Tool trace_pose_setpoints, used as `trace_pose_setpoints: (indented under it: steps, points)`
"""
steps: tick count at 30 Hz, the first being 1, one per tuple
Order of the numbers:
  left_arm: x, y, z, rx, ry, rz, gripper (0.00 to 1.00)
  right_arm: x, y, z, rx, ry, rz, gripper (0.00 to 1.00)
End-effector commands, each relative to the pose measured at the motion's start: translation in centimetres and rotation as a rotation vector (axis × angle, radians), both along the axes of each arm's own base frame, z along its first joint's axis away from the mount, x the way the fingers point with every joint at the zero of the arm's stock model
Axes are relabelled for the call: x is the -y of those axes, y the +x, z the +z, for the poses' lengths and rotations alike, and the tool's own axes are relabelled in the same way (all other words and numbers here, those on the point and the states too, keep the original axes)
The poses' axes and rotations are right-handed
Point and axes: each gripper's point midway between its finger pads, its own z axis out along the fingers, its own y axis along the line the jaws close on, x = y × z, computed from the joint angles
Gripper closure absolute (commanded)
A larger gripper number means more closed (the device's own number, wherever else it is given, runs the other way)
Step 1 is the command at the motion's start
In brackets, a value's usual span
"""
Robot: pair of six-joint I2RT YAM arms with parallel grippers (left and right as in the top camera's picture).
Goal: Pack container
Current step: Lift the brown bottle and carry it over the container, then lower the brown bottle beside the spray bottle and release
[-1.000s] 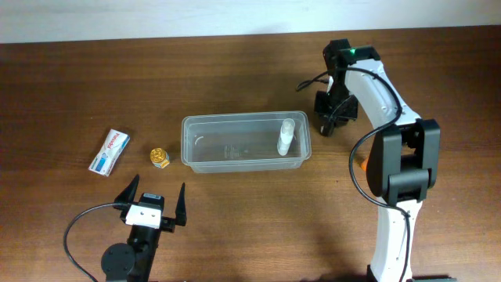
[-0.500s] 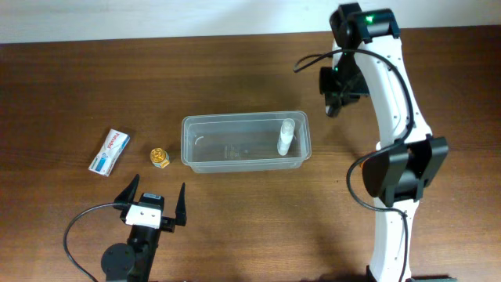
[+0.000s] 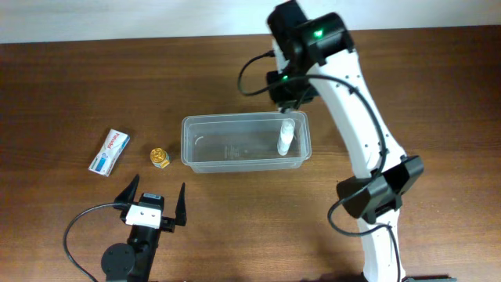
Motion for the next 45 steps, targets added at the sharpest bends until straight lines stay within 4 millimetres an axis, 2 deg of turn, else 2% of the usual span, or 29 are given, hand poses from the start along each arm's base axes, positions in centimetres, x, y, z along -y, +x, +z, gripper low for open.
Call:
trace_pose_setpoints:
  steps: [1, 9, 13, 17, 28, 39, 45]
  points:
    - [-0.2, 0.0, -0.1, 0.003, 0.015, 0.011, 0.01, -0.9, -0.9, 2.5, 0.067, 0.007, -0.007, 0.80]
    - [-0.2, 0.0, -0.1, 0.004, 0.015, 0.011, 0.01, -3.3, -2.2, 1.9, 0.048, 0.007, -0.066, 0.80]
    - [-0.2, 0.0, -0.1, 0.003, 0.015, 0.011, 0.01, -3.1, -2.6, 0.8, 0.034, -0.042, -0.169, 0.80]
    - [-0.2, 0.0, -0.1, 0.003, 0.015, 0.011, 0.01, -3.3, -2.9, -0.6, 0.011, -0.066, -0.214, 0.80]
    - [-0.2, 0.0, -0.1, 0.003, 0.015, 0.011, 0.01, -3.5, -2.9, -6.2, -0.063, -0.116, -0.238, 0.80]
    - [-0.2, 0.0, -0.1, 0.004, 0.015, 0.011, 0.01, -3.8, -2.1, -10.2, -0.062, -0.116, -0.241, 0.80]
    - [-0.2, 0.0, -0.1, 0.003, 0.015, 0.011, 0.01, -3.0, -1.7, -11.6, -0.071, -0.122, -0.261, 0.80]
